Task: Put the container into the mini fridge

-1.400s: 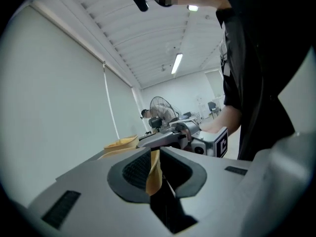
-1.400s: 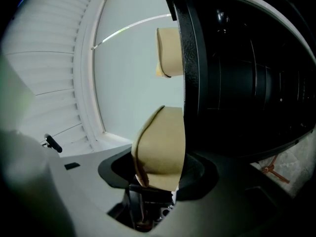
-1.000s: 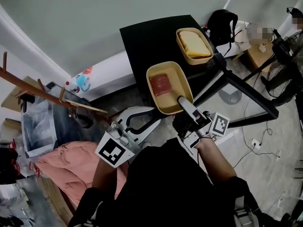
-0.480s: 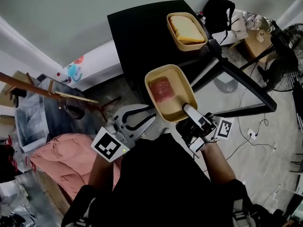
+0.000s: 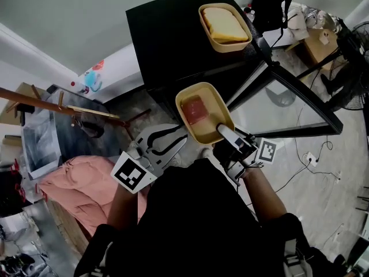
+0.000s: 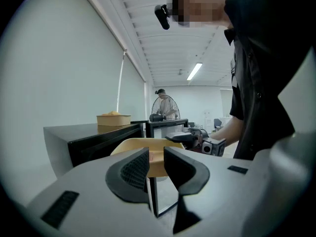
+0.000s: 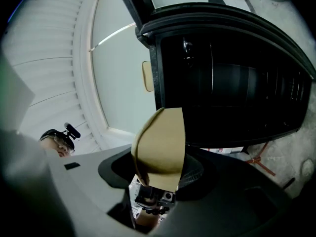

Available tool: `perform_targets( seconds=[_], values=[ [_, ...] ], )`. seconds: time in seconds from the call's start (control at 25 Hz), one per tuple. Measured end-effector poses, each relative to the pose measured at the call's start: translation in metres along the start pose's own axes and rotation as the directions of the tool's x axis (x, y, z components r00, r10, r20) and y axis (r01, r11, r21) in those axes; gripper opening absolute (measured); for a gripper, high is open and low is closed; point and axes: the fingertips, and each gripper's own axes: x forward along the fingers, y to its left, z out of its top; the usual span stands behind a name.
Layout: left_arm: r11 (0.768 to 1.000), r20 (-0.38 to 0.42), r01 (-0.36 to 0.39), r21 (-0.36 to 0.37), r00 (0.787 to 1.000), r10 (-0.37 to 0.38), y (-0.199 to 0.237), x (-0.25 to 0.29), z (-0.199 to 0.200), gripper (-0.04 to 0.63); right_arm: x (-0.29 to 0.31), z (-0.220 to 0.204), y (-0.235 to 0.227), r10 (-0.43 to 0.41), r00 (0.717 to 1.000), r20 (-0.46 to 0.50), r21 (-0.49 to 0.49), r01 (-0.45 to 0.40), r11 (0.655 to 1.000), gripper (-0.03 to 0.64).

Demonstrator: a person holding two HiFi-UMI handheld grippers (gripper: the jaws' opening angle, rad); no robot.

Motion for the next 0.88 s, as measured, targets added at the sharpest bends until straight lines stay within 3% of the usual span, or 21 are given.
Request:
perform_targets(
  seconds=[0.2,0.44,0.88],
  values=[
    [0.997,-0.008,-0.075,-0.033,0.997,0.074,0.004,-0.006,-0.006,0.103,0.004,0.014,-0.037,-0.072,0.997,0.022,-0.023,0.073,0.997,0.219],
    [0.980,-0.025,-0.175,-0.090,0.985,0.173,0.011,-0.023,-0.009,0.103,0.019,0.031,-0.060,-0.073,0.997,0.018,-0.033,0.073,0.997,0.219],
    [0.928,-0.009,-0.350,-0.128,0.936,0.352,0.029,-0.042,-0.009,0.103,0.054,0.056,-0.090,-0.086,0.996,0.024,-0.047,0.087,0.995,0.219]
  ],
)
